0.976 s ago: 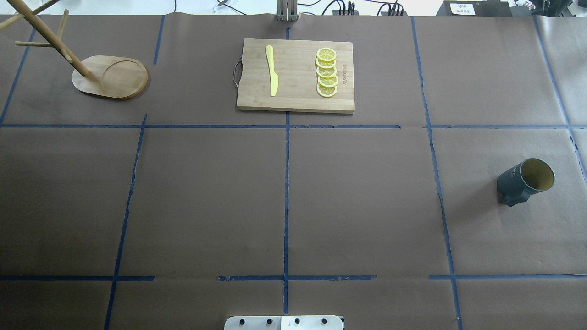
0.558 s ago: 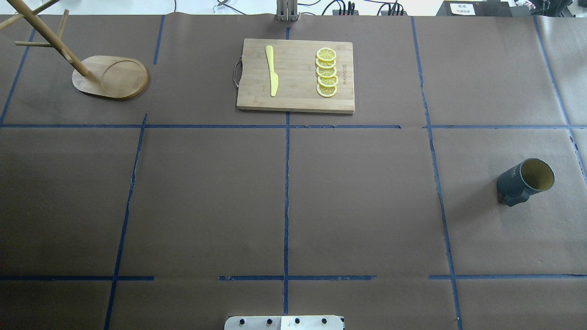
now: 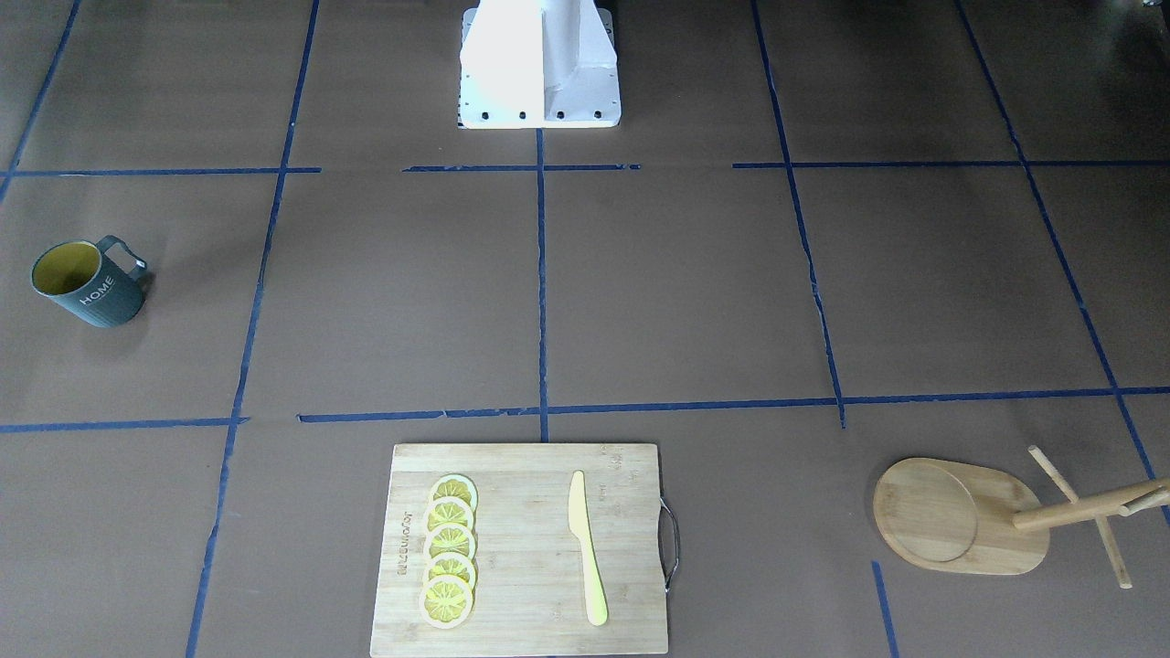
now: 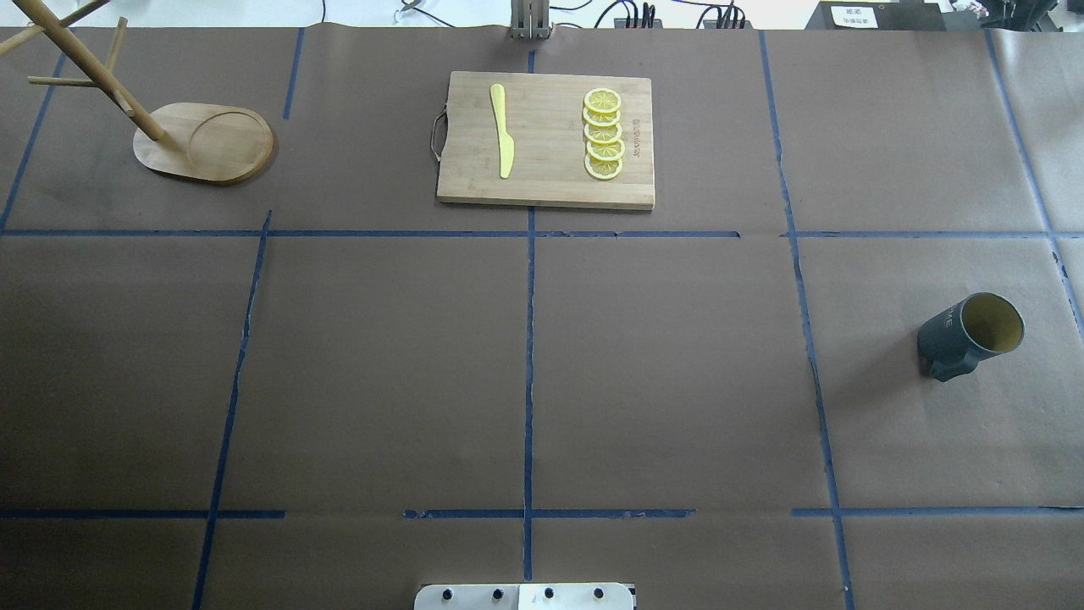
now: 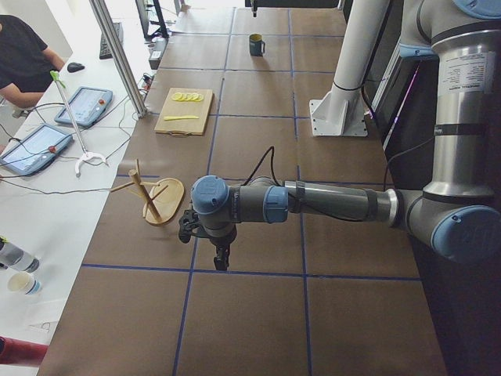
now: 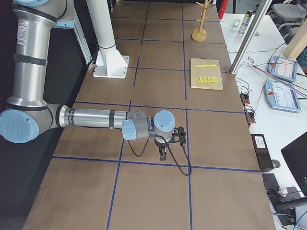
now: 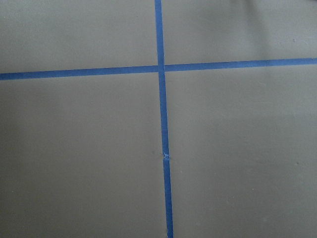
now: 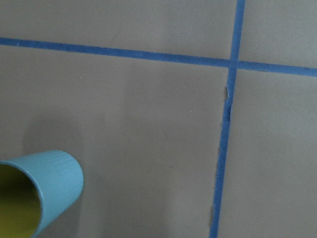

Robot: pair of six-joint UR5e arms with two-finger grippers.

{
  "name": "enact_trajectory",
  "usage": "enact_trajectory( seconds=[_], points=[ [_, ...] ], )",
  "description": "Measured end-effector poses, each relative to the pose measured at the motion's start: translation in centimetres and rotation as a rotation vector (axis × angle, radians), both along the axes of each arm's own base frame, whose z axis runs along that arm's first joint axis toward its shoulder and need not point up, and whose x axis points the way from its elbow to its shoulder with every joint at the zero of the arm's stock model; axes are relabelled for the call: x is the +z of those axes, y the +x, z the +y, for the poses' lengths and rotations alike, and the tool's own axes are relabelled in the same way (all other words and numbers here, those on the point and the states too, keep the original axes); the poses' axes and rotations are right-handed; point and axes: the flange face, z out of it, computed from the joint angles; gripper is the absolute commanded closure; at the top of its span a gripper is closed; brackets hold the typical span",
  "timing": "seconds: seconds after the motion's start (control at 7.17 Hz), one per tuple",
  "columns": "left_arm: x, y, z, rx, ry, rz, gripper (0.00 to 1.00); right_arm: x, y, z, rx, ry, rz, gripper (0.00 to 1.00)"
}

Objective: Hang cup on storage rack

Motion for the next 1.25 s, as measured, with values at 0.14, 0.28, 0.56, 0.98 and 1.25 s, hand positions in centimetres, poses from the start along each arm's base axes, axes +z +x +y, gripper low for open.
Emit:
enact_trajectory(
  seconds=[0.14, 0.28, 0.56, 0.98, 1.25],
  points=[
    [0.0, 0.0, 0.0, 0.0, 0.0, 0.0, 0.0, -1.8, -2.3, -0.2, 0.026, -0.007, -0.018, 0.02],
    [0.0, 0.0, 0.0, -0.001, -0.001, 0.002, 0.0, -3.3, -4.9, -0.1, 0.043, -0.02, -0.039, 0.02],
    [0.0, 0.0, 0.0, -0.001, -0.002, 0.002, 0.0, -4.7, -9.1, 0.5, 0.056, -0.037, -0.057, 0.02],
    [0.1, 0.1, 0.0, 0.0, -0.004, 0.003, 0.0, -4.5, -11.3, 0.9, 0.059, -0.027, -0.022, 0.07],
    [0.2, 0.0, 0.0, 0.0, -0.007, 0.002, 0.0, -3.7, -12.5, 1.1, 0.041, -0.037, 0.001, 0.65]
  ],
)
